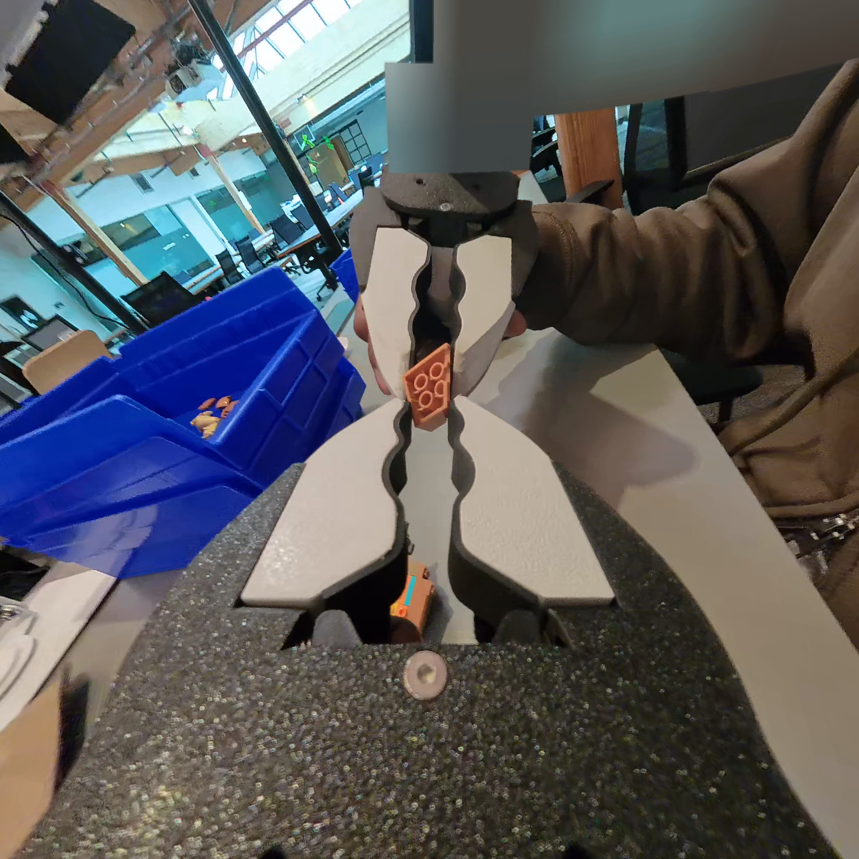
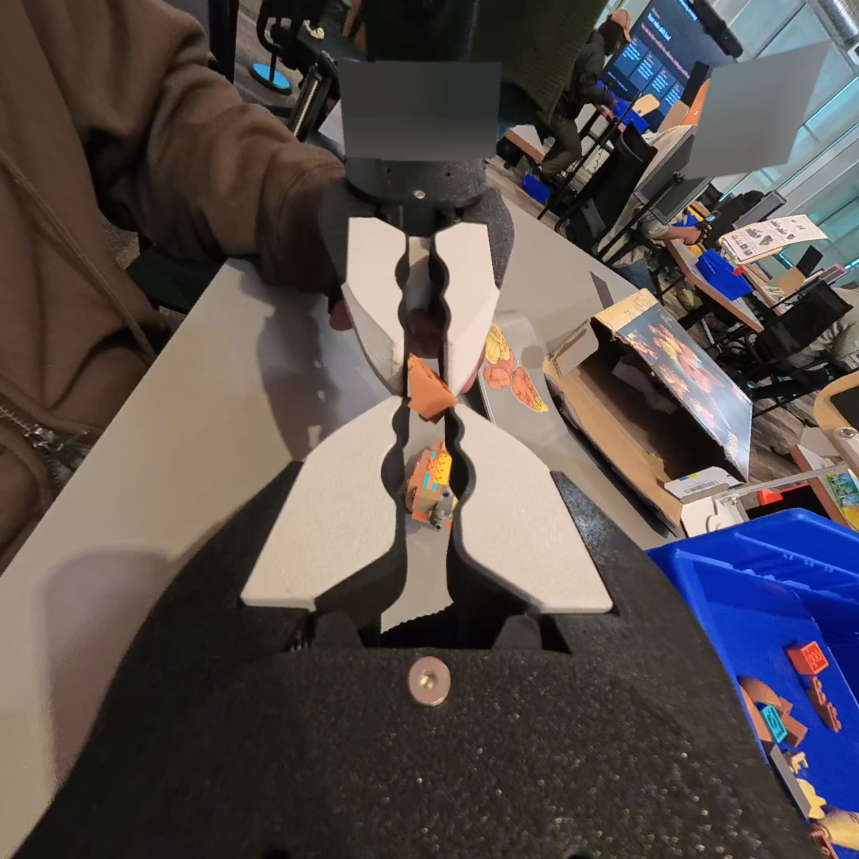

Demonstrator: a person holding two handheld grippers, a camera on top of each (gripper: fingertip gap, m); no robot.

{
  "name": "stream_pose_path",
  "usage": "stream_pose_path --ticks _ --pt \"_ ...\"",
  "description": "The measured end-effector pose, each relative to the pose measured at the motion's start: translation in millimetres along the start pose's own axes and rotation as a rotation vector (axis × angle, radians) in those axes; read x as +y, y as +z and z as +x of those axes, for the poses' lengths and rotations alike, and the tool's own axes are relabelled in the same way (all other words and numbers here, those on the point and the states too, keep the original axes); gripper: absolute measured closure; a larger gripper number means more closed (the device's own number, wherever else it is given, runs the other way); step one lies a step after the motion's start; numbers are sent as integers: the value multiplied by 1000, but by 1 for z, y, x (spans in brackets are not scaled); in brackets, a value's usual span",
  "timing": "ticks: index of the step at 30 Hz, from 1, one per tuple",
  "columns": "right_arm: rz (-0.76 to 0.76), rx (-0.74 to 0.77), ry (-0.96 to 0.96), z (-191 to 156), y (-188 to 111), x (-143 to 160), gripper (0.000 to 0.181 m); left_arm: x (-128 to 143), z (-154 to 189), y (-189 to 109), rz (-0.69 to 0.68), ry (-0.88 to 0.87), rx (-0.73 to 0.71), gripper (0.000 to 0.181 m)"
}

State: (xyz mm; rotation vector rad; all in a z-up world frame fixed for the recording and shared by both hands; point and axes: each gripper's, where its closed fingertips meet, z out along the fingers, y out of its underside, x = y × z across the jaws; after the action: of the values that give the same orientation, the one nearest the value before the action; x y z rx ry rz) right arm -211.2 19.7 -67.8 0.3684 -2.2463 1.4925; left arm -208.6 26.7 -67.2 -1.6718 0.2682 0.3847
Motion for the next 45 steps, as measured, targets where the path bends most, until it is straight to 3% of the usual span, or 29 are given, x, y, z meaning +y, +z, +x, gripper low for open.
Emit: stream_pose_path --ticks 7,8,11,19,24,31,40,45 --pt "-47 44 -42 4 2 8 167 2 -5 1 24 -206 46 166" --pt "-51 81 -65 9 2 9 180 -1 -7 -1 54 -253 54 167" --pt "-34 224 -172 23 -1 6 181 -14 -22 -9 163 -414 49 167" --pt "-44 602 -523 46 0 -13 167 -20 -49 -22 364 -825 102 168" --pt "-43 739 -521 55 4 -22 163 -14 -60 -22 463 -1048 140 168" --pt "-18 732 -389 60 8 -20 159 -12 -56 -13 470 -1077 150 167" --pt "-45 682 -381 57 10 -15 162 -8 -54 -12 415 -1075 155 167" --pt "-39 649 -342 56 9 -14 163 -8 -53 -11 365 -974 99 167"
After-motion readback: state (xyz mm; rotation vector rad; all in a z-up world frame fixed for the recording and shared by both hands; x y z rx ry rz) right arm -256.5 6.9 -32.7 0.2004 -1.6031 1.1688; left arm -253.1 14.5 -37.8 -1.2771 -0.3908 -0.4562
